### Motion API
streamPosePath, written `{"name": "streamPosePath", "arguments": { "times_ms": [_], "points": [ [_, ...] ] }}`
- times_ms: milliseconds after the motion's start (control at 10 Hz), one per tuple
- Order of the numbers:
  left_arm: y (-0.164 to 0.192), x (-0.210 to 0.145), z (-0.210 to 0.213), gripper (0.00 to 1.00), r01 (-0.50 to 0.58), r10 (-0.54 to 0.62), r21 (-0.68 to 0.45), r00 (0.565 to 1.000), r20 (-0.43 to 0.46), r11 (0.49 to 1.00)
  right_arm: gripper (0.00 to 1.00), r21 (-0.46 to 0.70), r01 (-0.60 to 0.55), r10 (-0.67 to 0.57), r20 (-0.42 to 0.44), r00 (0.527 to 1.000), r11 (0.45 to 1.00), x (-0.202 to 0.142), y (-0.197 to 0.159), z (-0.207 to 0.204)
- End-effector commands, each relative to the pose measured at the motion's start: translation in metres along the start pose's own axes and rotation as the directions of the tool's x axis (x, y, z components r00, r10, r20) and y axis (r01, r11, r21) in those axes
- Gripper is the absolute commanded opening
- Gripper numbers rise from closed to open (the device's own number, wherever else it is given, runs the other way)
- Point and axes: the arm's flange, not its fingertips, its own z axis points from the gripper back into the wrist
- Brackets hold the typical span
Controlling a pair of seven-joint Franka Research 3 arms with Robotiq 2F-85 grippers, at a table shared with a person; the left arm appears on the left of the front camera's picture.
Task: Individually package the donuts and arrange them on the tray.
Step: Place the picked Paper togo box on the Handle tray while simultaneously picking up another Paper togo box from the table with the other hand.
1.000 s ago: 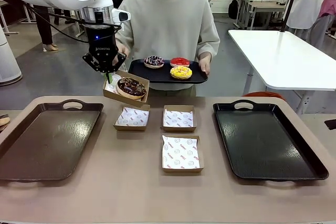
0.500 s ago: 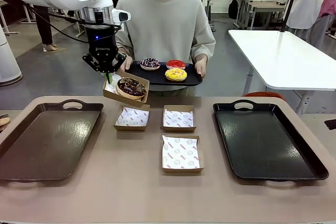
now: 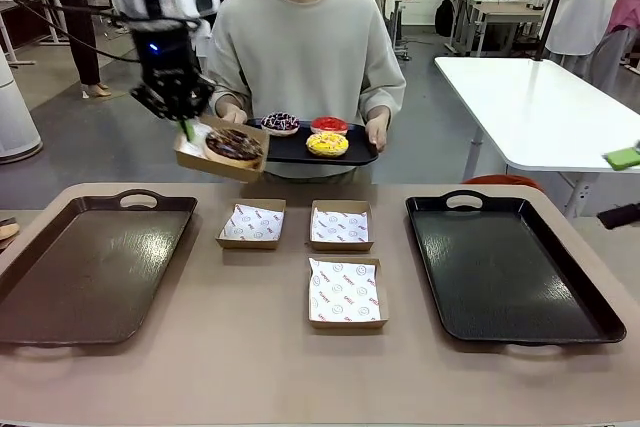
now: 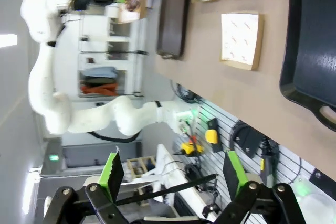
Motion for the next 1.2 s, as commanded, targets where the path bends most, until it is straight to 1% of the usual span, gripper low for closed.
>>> {"name": "streamPosePath", "arguments": {
  "times_ms": [0,100,200,300,400,500,700,800,900,1000,1100],
  "points": [
    [0.047,-0.028,0.004,0.01,0.013,-0.013,-0.012,1.000,-0.020,1.000,1.00,-0.220,0.069,-0.087,-0.071,0.994,0.973,0.040,0.031,-0.028],
    [0.067,-0.035,-0.002,0.01,0.029,-0.029,0.003,0.999,-0.026,1.000,1.00,-0.326,0.109,-0.145,-0.087,0.986,0.939,0.064,0.049,-0.051],
    [0.082,-0.040,-0.011,0.01,0.044,-0.044,0.009,0.999,-0.016,0.999,1.00,-0.409,0.125,-0.183,-0.104,0.978,0.904,0.082,0.067,-0.074],
    [0.096,-0.043,-0.024,0.01,0.055,-0.054,0.014,0.998,-0.026,0.998,1.00,-0.486,0.130,-0.205,-0.105,0.973,0.864,0.100,0.083,-0.099],
    [0.108,-0.044,-0.038,0.01,0.051,-0.050,0.028,0.998,-0.029,0.998,1.00,-0.552,0.118,-0.211,-0.108,0.972,0.825,0.112,0.096,-0.126],
    [0.123,-0.052,-0.056,0.01,0.037,-0.036,0.016,0.999,-0.035,0.999,1.00,-0.602,0.098,-0.204,-0.111,0.973,0.793,0.120,0.105,-0.159],
    [0.145,-0.066,-0.085,0.01,0.007,-0.008,-0.025,1.000,-0.016,1.000,1.00,-0.668,0.088,-0.198,-0.091,0.976,0.739,0.124,0.103,-0.207],
    [0.152,-0.071,-0.098,0.01,-0.009,0.008,-0.041,1.000,-0.009,0.999,1.00,-0.683,0.081,-0.194,-0.090,0.977,0.726,0.123,0.100,-0.226],
    [0.155,-0.076,-0.113,0.01,-0.010,0.009,-0.044,1.000,-0.010,0.999,1.00,-0.684,0.084,-0.195,-0.087,0.977,0.725,0.124,0.095,-0.243],
    [0.154,-0.079,-0.123,0.01,0.001,-0.002,-0.052,1.000,-0.026,0.999,1.00,-0.699,0.092,-0.203,-0.077,0.976,0.709,0.122,0.087,-0.251],
    [0.152,-0.081,-0.131,0.01,0.019,-0.020,-0.037,0.999,-0.045,0.999,1.00,-0.708,0.095,-0.212,-0.079,0.974,0.700,0.118,0.080,-0.252]
  ]
}}
